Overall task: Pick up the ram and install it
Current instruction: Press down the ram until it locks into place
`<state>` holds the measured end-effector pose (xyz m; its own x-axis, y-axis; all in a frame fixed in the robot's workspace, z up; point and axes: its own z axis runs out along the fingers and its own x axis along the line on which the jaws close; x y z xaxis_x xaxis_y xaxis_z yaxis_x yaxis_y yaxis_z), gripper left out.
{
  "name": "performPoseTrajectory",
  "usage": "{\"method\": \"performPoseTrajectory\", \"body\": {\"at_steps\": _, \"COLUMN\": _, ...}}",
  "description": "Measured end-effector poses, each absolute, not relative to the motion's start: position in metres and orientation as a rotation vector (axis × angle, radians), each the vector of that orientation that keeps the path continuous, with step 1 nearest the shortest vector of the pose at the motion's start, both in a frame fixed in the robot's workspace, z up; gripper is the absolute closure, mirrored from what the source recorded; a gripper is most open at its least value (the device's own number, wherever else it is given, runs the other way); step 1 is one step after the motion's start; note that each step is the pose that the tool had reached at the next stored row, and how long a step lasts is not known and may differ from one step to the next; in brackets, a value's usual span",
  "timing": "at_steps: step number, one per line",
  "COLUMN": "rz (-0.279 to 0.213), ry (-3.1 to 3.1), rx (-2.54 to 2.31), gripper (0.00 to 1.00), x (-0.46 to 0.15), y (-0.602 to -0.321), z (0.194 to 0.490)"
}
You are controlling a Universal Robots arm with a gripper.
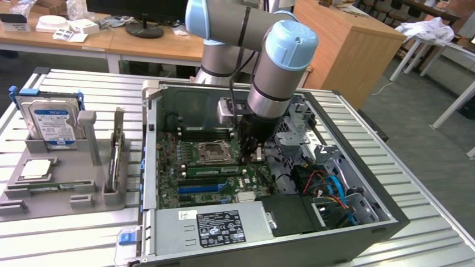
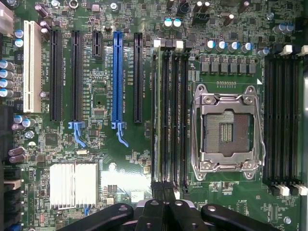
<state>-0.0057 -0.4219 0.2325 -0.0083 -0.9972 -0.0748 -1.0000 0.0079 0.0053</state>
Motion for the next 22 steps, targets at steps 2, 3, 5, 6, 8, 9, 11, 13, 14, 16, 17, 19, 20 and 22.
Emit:
{"method": "performPoseTrajectory", "body": {"at_steps": 2, "rz": 0.087, "ry": 2.195, "rx": -2.177, "gripper": 0.89, "x": -0.0057, "y": -0.4221, "z": 0.2320}}
{"method": "performPoseTrajectory", "body": {"at_steps": 3, "rz": 0.087, "ry": 2.195, "rx": -2.177, "gripper": 0.89, "x": -0.0056, "y": -0.4221, "z": 0.2317}}
{"method": "performPoseTrajectory", "body": {"at_steps": 5, "rz": 0.087, "ry": 2.195, "rx": -2.177, "gripper": 0.89, "x": -0.0056, "y": -0.4221, "z": 0.2317}}
{"method": "performPoseTrajectory", "body": {"at_steps": 6, "rz": 0.087, "ry": 2.195, "rx": -2.177, "gripper": 0.89, "x": -0.0056, "y": -0.4221, "z": 0.2317}}
{"method": "performPoseTrajectory", "body": {"at_steps": 8, "rz": 0.087, "ry": 2.194, "rx": -2.177, "gripper": 0.89, "x": -0.0056, "y": -0.4221, "z": 0.2316}}
{"method": "performPoseTrajectory", "body": {"at_steps": 9, "rz": 0.087, "ry": 2.194, "rx": -2.177, "gripper": 0.89, "x": -0.0056, "y": -0.4221, "z": 0.2311}}
{"method": "performPoseTrajectory", "body": {"at_steps": 11, "rz": 0.087, "ry": 2.194, "rx": -2.177, "gripper": 0.89, "x": -0.0056, "y": -0.4221, "z": 0.2306}}
{"method": "performPoseTrajectory", "body": {"at_steps": 13, "rz": 0.087, "ry": 2.194, "rx": -2.177, "gripper": 0.89, "x": -0.0056, "y": -0.4221, "z": 0.2302}}
{"method": "performPoseTrajectory", "body": {"at_steps": 14, "rz": 0.087, "ry": 2.194, "rx": -2.177, "gripper": 0.89, "x": -0.0056, "y": -0.4221, "z": 0.2302}}
{"method": "performPoseTrajectory", "body": {"at_steps": 16, "rz": 0.088, "ry": 2.194, "rx": -2.177, "gripper": 0.89, "x": -0.0056, "y": -0.4221, "z": 0.2301}}
{"method": "performPoseTrajectory", "body": {"at_steps": 17, "rz": 0.088, "ry": 2.194, "rx": -2.177, "gripper": 0.89, "x": -0.0056, "y": -0.4221, "z": 0.2301}}
{"method": "performPoseTrajectory", "body": {"at_steps": 19, "rz": 0.088, "ry": 2.194, "rx": -2.176, "gripper": 0.89, "x": -0.0056, "y": -0.4221, "z": 0.2294}}
{"method": "performPoseTrajectory", "body": {"at_steps": 20, "rz": 0.088, "ry": 2.194, "rx": -2.177, "gripper": 0.89, "x": -0.0056, "y": -0.4221, "z": 0.2291}}
{"method": "performPoseTrajectory", "body": {"at_steps": 22, "rz": 0.088, "ry": 2.194, "rx": -2.177, "gripper": 0.89, "x": -0.0056, "y": -0.4221, "z": 0.2285}}
